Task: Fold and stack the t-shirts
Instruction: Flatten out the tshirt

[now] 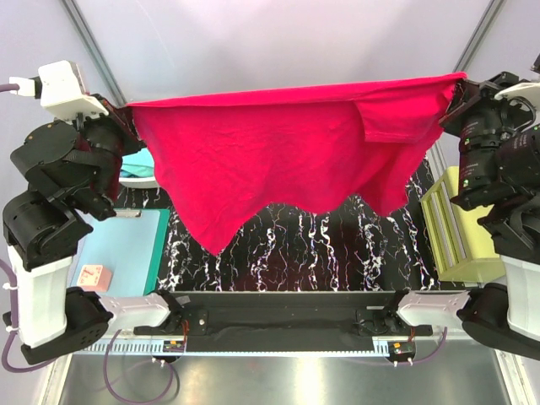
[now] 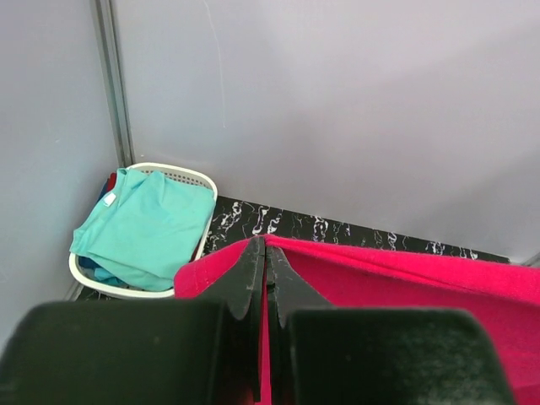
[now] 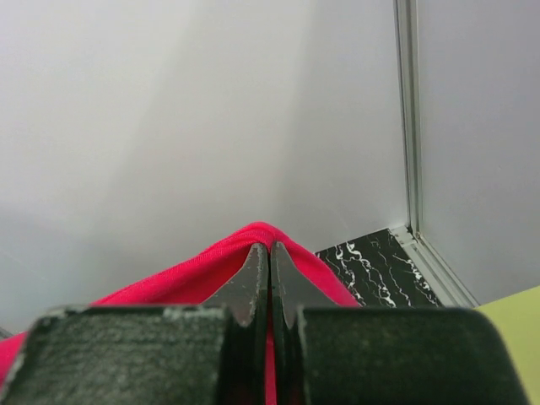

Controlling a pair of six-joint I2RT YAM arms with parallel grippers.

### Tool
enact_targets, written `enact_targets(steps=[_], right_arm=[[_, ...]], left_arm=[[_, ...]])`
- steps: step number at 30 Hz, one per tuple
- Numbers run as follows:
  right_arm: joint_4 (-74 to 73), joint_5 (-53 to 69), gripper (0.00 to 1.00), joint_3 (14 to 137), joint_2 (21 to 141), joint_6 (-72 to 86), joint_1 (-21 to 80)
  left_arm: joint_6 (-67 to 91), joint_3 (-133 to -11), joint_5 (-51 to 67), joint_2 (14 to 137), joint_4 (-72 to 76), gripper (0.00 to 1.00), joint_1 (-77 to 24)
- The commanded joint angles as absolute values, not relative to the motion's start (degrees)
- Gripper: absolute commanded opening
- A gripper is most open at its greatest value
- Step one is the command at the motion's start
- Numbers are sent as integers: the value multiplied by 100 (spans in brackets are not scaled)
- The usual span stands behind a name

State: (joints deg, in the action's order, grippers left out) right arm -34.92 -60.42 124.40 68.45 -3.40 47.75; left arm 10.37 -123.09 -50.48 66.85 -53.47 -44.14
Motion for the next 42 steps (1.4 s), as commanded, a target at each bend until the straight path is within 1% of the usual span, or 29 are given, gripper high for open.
enact_targets(steps=[1,5,10,11,14,17,21,24,28,33,34,35,36,37,39,40,42], right_arm=[[-3146,-6346,0,12648,6882,-809,4755],[-3155,-6346,0,12341,6733,-695,4746],[-3146,-6407,0,11708,6461,-694,4746],[-3146,-6416,0,11455,6425,-686,4746],[-3146,-6407,0,10884,6337,-467,4746],[-3138,-6346,0,10435,6389,-159,4737],[-3138,-6066,0,10362,6670,-35,4423],[-3637,-5127,0,10792,7048,605,3334],[-3244,-5080,0,11125,7696,405,3138],[-3365,-4607,0,11662,8698,868,2726],[-3601,-4449,0,11924,8858,1027,2612],[-3751,-4256,0,12101,9025,1237,2288],[-3901,-3888,0,12303,9409,1587,2146],[-4068,-3772,0,12757,9604,1669,2014],[-4174,-3334,0,13278,10209,1941,1706],[-4175,-3235,0,13794,10404,1977,1644],[-4087,-2842,0,14210,10878,2073,1460]], left_arm=[[958,-12604,-5414,6671,-5519,0,-4351],[1177,-12332,-5318,6645,-5686,0,-4351],[1538,-11348,-5256,6372,-5669,0,-4351],[1564,-11025,-5256,6302,-5634,0,-4351],[1591,-10549,-5125,6336,-5423,0,-4316],[1670,-10407,-4563,6599,-5265,0,-3974],[1696,-10573,-3527,7065,-5125,0,-3018],[1565,-10976,-3288,7505,-5001,0,-2656],[1336,-11783,-3095,8320,-4852,0,-2418],[1669,-12532,-2085,9349,-4834,0,-1785],[1722,-12759,-2040,9491,-4834,0,-1723],[1775,-12884,-1952,9614,-4817,0,-1540],[1828,-13094,-1699,9841,-4773,0,-1451],[1959,-13191,-1566,9966,-4677,0,-1346],[2161,-13367,-1013,10325,-4527,0,-959],[2327,-13577,-872,10458,-4387,0,-854],[2548,-13772,-336,10861,-4211,0,-537]])
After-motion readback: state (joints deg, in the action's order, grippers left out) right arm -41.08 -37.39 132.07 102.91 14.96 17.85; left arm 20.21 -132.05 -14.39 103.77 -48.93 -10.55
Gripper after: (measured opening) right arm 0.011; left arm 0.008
